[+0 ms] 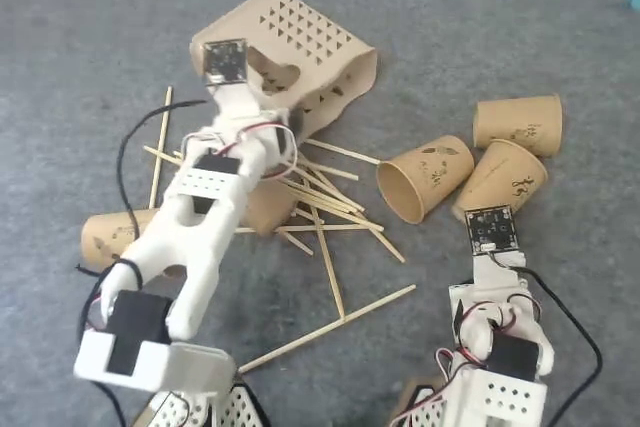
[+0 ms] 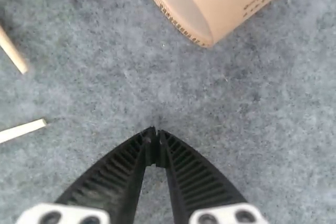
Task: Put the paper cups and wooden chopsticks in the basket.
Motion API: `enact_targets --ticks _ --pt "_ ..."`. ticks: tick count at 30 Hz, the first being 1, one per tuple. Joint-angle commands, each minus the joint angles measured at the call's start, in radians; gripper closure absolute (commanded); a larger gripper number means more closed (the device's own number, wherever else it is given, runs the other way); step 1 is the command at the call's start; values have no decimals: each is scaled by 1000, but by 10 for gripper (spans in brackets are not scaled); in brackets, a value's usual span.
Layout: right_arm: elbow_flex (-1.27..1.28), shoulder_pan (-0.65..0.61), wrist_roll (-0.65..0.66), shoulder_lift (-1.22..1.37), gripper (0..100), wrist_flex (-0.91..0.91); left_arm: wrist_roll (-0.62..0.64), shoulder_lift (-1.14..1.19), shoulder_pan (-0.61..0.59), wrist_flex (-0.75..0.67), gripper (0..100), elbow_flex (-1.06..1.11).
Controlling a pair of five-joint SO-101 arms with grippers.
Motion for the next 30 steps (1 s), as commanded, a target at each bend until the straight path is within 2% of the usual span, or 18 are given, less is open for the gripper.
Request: enact_targets --ticks 1,9,15,21,23,27,30 --pt "-11 42 11 -15 991 -8 11 -55 -68 -115 794 -45" --pt "-11 51 11 -15 991 -10 12 92 -83 -147 794 -105" --pt "-11 53 11 -15 991 -10 117 233 -203 -167 794 -315" --pt "-11 53 11 -15 991 -10 121 368 -252 -167 799 -509" --pt "-11 53 11 -15 991 -10 120 407 -253 -167 840 -564" --pt "-11 53 11 -15 991 -10 120 497 -253 -170 986 -704" --pt "-11 53 11 -15 991 -10 124 594 -253 -169 987 -851"
